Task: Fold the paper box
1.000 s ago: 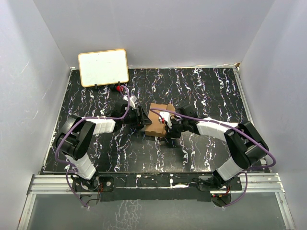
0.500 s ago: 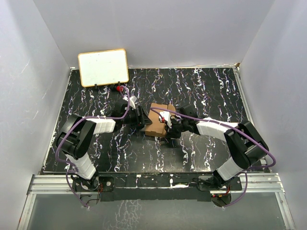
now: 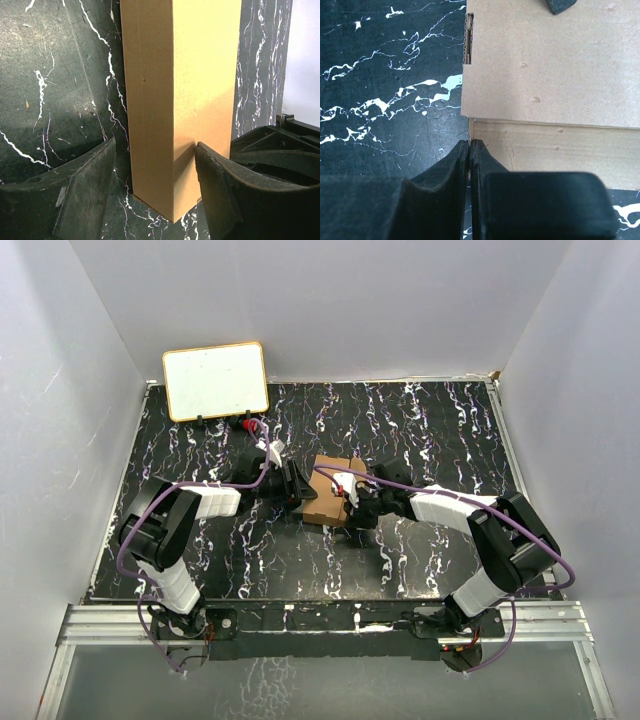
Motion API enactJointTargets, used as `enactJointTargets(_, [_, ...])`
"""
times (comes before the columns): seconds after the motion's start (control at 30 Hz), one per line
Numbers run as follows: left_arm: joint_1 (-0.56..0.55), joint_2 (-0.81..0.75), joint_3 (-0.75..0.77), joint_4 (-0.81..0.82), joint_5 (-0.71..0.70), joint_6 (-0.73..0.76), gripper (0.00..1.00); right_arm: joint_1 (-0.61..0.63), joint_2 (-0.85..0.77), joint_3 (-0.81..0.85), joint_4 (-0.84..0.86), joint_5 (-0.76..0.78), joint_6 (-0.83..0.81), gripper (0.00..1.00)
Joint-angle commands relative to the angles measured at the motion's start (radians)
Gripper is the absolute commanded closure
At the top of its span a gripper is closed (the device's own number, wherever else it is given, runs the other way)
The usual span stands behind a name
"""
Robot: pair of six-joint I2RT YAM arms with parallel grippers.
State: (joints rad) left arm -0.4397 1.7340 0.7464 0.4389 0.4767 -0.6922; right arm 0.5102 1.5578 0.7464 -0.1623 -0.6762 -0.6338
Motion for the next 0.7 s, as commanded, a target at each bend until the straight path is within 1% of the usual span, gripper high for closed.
enactJointTargets(0.0, [0.012,0.014,-0.005,-0.016,-0.016,0.010,0.39,-0.006,-0.009,0.019,-0.028,-0.011,-0.042,0.90])
enactJointTargets(0.27, [0.011,0.009,-0.006,-0.012,-0.008,0.009,0.39,-0.006,-0.013,0.021,-0.016,-0.018,-0.028,0.90])
enactJointTargets(0.53, [0.012,0.001,0.001,-0.013,0.002,0.010,0.39,0.015,0.008,0.064,0.000,0.005,0.071,0.90])
enactJointTargets(0.67, [0.009,-0.008,0.000,-0.018,0.002,0.011,0.39,0.033,0.025,0.098,-0.020,0.029,0.086,0.90])
